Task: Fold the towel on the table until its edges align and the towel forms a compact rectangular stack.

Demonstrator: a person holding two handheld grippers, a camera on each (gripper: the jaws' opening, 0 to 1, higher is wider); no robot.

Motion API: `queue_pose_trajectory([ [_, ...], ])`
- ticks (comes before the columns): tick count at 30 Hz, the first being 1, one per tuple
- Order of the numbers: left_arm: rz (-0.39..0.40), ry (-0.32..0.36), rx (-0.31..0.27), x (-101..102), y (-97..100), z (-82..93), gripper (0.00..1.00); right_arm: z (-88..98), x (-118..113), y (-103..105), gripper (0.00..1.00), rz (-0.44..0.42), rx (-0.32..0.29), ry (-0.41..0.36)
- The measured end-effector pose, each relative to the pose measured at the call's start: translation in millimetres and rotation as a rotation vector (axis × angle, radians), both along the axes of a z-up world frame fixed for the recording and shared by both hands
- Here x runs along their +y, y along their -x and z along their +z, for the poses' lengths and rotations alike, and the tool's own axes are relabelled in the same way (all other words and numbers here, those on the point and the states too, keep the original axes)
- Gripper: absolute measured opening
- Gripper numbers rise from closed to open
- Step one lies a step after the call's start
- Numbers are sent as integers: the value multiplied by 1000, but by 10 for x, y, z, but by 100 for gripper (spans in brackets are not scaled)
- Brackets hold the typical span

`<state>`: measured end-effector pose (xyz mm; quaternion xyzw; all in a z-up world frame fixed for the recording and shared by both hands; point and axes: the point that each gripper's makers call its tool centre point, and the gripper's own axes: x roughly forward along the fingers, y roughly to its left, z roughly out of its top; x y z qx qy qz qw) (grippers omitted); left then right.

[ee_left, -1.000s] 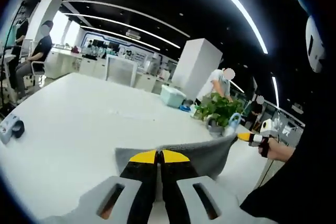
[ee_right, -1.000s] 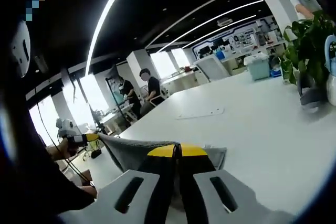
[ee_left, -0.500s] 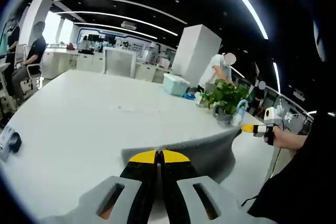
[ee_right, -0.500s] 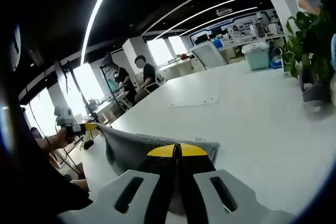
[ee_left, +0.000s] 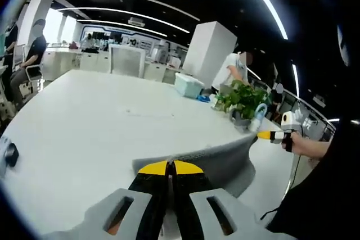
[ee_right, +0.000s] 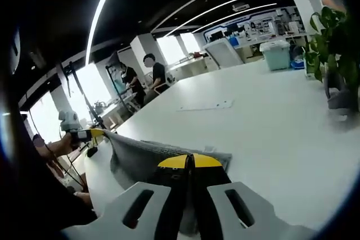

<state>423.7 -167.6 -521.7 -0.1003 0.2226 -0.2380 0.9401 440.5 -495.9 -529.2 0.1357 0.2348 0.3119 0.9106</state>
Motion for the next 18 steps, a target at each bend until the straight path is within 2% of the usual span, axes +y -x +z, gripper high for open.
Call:
queue_pose_trajectory([
  [7, 2, 4, 7, 35, -97, -35, 2, 38, 45, -109, 0, -12, -6, -9],
  [18, -13, -4, 11, -35, -226, -42, 2, -46, 21, -235, 0, -27, 9, -4],
])
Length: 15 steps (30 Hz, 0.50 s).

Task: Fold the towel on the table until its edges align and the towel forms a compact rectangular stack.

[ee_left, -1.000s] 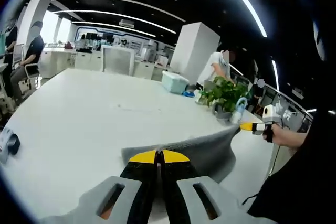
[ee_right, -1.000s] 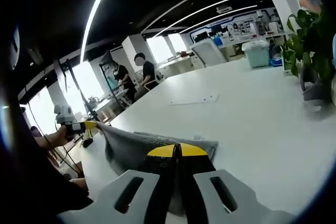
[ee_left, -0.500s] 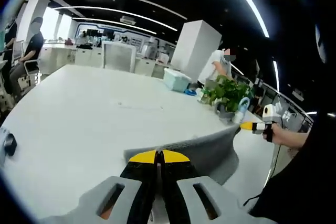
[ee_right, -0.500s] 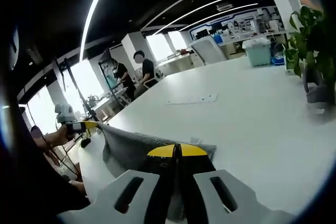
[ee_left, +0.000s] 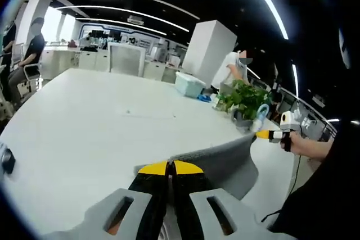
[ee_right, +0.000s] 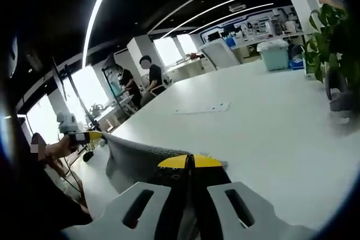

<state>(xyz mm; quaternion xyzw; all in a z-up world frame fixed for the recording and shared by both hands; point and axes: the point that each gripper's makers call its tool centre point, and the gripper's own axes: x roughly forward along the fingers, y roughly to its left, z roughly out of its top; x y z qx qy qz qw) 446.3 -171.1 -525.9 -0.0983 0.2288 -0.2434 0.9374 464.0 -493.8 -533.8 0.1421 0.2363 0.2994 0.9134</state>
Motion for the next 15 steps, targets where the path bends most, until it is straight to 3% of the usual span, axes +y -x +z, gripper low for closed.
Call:
queue_pose_trajectory([
  [15, -13, -7, 47, -56, -151, -203, 2, -311, -45, -208, 0, -5, 68, 9],
])
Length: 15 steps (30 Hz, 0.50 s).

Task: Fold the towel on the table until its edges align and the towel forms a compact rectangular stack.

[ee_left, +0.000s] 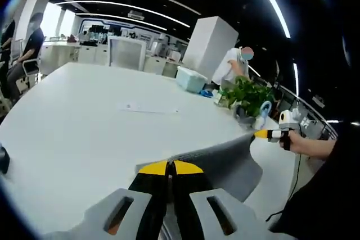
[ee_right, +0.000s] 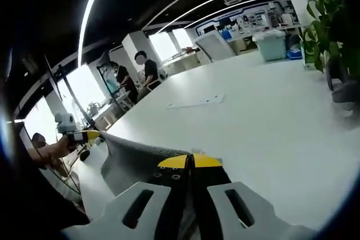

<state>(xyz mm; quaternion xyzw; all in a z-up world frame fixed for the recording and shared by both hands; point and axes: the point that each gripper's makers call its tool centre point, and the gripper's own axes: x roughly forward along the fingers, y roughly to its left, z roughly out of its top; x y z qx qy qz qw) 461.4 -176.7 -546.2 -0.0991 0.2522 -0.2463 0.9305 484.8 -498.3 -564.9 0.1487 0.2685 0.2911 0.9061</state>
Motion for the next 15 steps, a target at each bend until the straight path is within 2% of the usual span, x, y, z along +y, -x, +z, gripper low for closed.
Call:
queue_pose_trajectory([
  [8, -1, -8, 27, -4, -113, -136, 2, -179, -32, -97, 0, 6, 44, 8],
  [15, 2, -8, 49, 26, -188, -238, 2, -244, -17, -159, 0, 11, 61, 13],
])
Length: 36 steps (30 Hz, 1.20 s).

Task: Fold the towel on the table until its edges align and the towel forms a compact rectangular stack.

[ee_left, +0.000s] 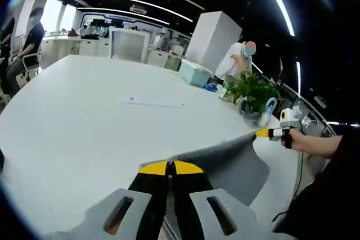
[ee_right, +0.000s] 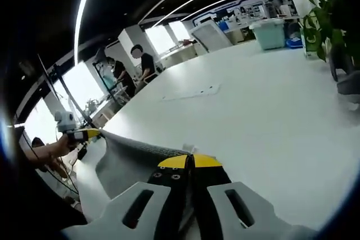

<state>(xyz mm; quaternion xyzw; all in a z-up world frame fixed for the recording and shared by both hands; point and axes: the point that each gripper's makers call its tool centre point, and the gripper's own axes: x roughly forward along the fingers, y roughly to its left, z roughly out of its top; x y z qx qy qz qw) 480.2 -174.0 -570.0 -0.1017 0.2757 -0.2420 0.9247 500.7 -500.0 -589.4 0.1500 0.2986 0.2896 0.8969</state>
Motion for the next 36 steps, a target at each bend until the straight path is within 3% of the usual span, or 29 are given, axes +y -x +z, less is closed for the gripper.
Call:
queue_pose_trajectory([
  [18, 5, -16, 67, 47, -190, -302, 2, -265, 28, -164, 0, 15, 65, 33],
  [36, 15, -52, 87, 51, -308, -484, 2, -402, 22, -278, 0, 4, 87, 39],
])
